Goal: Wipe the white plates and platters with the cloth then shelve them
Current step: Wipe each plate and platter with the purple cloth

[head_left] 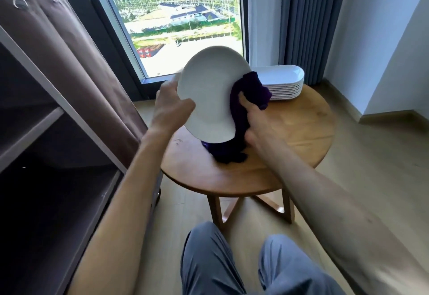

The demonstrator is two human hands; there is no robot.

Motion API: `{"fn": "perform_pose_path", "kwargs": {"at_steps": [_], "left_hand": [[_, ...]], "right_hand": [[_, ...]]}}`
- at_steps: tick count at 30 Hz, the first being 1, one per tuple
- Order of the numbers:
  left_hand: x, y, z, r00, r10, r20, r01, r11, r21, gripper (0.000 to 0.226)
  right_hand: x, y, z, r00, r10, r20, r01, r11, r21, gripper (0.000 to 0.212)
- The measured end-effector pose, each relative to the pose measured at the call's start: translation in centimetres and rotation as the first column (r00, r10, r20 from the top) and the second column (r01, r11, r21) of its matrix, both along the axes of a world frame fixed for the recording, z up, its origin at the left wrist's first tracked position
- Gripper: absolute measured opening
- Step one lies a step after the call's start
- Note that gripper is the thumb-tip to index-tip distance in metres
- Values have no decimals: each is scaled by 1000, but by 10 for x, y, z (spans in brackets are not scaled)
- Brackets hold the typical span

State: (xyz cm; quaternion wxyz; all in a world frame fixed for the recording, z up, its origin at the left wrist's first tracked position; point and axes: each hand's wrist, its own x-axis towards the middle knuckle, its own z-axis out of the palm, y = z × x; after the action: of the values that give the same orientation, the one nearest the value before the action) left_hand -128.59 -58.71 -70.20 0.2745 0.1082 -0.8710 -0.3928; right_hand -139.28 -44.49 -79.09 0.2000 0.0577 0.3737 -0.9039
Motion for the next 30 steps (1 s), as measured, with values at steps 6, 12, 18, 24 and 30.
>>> {"fn": "perform_pose_path", "kwargs": {"at_steps": [6, 12, 18, 24, 30], "left_hand": [[3, 66, -57, 949, 164, -269, -76, 947, 312, 73], [2, -7, -22, 994, -105, 42, 103, 994, 36, 65], [1, 29, -37, 951, 197, -237, -33, 830, 556, 53], [3, 1, -35, 989, -103, -110, 130, 955, 267, 51], [-5, -12, -20, 957, -245, 154, 219, 961, 168, 42]], "right_hand": [[12, -18, -3, 985, -58, 162, 69, 996, -63, 44], [-7, 29, 4, 976, -60, -209, 78, 994, 79, 33], [-11, 22, 25, 973, -59, -224, 96, 983, 156, 36], [-26, 45, 51, 803, 265, -534, 131, 795, 592, 44], [-20, 20, 98, 550, 691, -468, 431, 245, 868, 63]]}}
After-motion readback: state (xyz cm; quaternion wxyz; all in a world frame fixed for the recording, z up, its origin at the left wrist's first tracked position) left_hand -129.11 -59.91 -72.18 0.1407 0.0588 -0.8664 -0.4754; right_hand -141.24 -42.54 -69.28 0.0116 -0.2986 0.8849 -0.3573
